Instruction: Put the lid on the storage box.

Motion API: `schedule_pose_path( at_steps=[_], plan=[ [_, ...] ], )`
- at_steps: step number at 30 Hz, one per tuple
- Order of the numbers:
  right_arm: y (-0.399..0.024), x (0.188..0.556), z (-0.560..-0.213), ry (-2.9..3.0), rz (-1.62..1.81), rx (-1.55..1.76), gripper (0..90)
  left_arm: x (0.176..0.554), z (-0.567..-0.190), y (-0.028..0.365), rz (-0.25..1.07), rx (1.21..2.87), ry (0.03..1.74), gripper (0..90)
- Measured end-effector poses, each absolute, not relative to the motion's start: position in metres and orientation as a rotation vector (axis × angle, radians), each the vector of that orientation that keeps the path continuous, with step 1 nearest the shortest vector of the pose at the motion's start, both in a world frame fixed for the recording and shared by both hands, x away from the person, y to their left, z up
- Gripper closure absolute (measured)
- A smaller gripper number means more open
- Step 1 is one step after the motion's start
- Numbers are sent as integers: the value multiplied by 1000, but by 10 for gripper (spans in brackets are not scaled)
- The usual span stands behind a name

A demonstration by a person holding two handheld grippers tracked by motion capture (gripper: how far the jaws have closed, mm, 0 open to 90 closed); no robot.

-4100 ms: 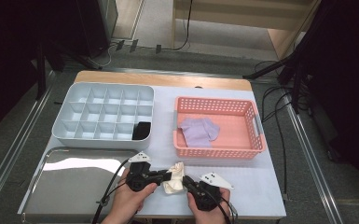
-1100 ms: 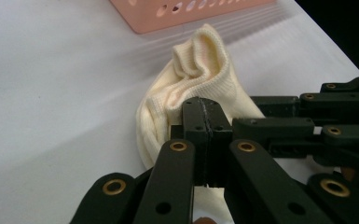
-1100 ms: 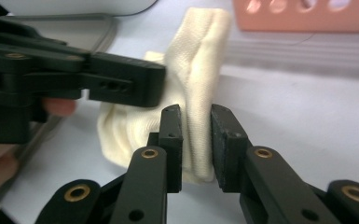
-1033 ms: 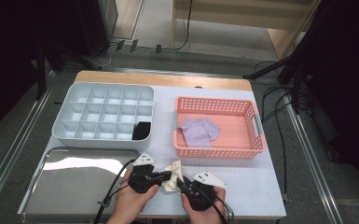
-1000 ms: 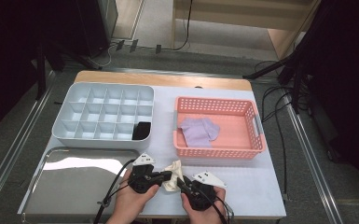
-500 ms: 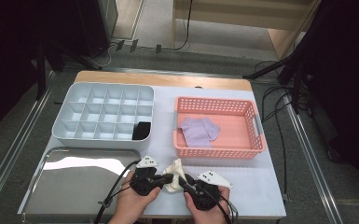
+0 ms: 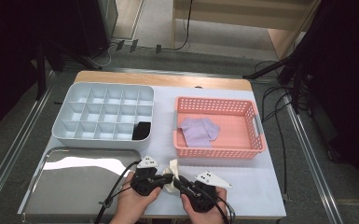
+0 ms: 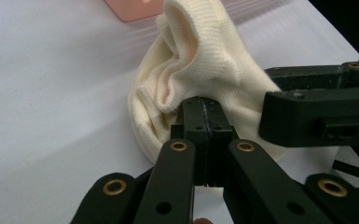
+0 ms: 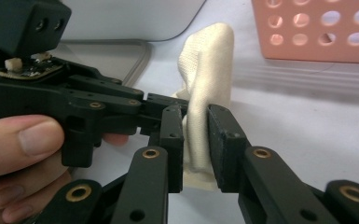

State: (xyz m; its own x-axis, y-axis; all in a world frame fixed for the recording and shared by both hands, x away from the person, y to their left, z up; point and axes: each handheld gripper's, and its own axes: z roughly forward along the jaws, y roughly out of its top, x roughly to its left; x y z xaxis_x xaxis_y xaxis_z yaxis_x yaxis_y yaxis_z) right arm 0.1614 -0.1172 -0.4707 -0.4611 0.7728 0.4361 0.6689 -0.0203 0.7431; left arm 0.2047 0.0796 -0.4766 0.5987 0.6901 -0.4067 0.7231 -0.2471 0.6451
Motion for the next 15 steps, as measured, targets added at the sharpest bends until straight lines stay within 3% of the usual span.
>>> schedule_pose_path(
  at_steps=[15],
  plan=[
    [-97, 142, -479, 2141, 1367, 1436, 778, 202, -472, 75, 12, 2000, 1146, 900]
  ],
)
